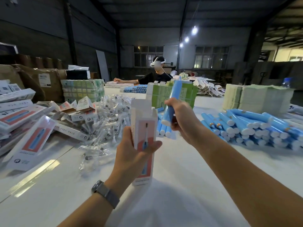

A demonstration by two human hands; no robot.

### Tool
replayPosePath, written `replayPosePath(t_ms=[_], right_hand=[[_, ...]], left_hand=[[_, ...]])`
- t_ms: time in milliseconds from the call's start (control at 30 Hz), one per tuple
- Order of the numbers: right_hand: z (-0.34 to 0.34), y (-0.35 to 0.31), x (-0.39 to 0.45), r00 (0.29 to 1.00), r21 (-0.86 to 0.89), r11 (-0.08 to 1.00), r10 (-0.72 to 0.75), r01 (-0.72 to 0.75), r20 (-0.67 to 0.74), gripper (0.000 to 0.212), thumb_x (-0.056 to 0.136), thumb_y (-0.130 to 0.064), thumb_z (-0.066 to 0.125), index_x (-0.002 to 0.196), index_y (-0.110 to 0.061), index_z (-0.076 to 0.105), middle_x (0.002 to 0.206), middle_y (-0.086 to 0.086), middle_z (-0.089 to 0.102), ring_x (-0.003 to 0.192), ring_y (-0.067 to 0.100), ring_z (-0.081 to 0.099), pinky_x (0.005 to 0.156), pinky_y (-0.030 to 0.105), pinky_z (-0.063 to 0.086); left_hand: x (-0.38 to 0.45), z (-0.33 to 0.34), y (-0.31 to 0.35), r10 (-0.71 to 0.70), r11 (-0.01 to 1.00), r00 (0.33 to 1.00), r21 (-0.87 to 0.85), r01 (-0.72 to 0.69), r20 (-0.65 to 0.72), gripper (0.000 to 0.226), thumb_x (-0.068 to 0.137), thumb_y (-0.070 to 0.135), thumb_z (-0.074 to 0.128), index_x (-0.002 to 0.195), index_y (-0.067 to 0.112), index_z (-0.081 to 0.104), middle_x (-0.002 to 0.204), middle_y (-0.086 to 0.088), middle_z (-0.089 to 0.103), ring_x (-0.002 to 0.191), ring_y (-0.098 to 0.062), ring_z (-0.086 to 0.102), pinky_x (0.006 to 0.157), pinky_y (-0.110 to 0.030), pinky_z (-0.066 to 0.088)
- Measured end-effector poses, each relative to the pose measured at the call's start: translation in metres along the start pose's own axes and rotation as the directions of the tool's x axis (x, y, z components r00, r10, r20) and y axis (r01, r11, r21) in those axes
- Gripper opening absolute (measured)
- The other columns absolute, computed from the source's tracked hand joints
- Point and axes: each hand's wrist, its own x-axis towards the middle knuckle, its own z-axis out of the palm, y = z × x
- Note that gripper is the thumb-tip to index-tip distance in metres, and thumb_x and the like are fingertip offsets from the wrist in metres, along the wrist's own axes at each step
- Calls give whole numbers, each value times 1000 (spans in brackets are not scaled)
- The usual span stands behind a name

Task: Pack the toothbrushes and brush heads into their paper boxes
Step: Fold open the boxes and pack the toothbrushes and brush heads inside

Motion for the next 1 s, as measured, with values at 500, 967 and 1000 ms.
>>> replayPosePath(t_ms=[500, 967, 1000], right_hand=[[17, -24, -36, 849, -377, 763, -499, 525, 173, 56, 82, -20, 79, 115, -27, 34, 96, -10, 53, 73, -9, 59, 58, 14, 52], [26, 7, -26, 894, -6, 928, -357, 373, 270, 35, 83, -25, 65, 116, -34, 59, 95, -8, 61, 74, 14, 60, 56, 19, 47], [27, 10, -22, 896, 88, 939, -343, 332, 283, 32, 83, -26, 63, 115, -34, 61, 91, -9, 61, 72, 10, 59, 55, 20, 45]], left_hand=[[0, 4, -4, 67, 996, 997, 69, -65, -33, 58, 70, 25, 91, 79, 53, 41, 80, 26, 61, 62, 0, 59, 53, -19, 51], [4, -6, -4, 105, 989, 985, 115, -90, -139, 52, 66, 37, 89, 89, 37, 42, 81, 25, 61, 66, -1, 58, 53, -14, 47], [6, -9, -5, 125, 985, 974, 139, -99, -190, 53, 69, 33, 90, 89, 35, 41, 80, 25, 60, 67, 0, 58, 52, -12, 46]])
